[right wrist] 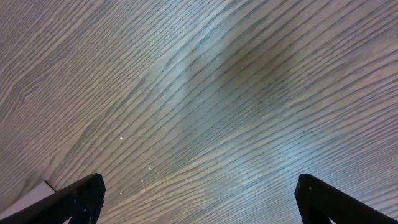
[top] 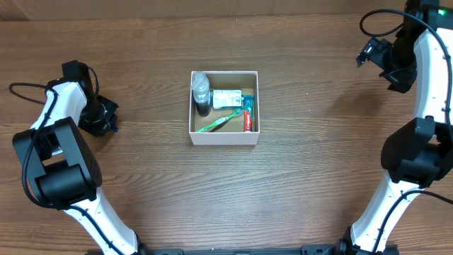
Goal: Pack container
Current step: 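Lift the blue razor with the left gripper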
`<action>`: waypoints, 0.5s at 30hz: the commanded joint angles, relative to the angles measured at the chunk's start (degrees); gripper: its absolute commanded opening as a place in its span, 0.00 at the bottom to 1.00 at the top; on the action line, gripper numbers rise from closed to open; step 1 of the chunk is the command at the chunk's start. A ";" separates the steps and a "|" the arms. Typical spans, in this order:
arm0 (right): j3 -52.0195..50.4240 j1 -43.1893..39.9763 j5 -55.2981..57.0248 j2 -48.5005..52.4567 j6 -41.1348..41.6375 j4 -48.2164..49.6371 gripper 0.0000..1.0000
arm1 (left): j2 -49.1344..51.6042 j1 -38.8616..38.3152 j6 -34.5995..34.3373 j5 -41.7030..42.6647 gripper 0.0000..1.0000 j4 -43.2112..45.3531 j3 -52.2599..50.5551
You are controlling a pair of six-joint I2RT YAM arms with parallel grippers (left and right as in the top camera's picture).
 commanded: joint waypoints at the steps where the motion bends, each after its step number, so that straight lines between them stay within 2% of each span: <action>1: 1.22 0.15 -0.33 -2.29 0.50 0.26 1.00 | 0.74 0.17 17.86 -0.33 0.04 -0.79 -0.72; 4: 1.22 0.15 -0.33 -2.29 0.50 0.26 1.00 | 0.74 0.17 24.85 3.23 0.05 -0.76 -0.72; 9: 1.22 0.13 -0.33 -2.29 0.52 0.26 1.00 | 0.74 0.17 39.47 18.01 0.04 0.35 -0.72; 12: 1.22 0.15 -0.33 -2.29 0.52 0.26 1.00 | 0.74 0.15 43.32 23.74 0.04 -0.02 -0.72; 15: 1.22 0.15 -0.33 -2.29 0.50 0.26 1.00 | 0.74 0.17 44.68 24.26 0.07 -1.18 -0.72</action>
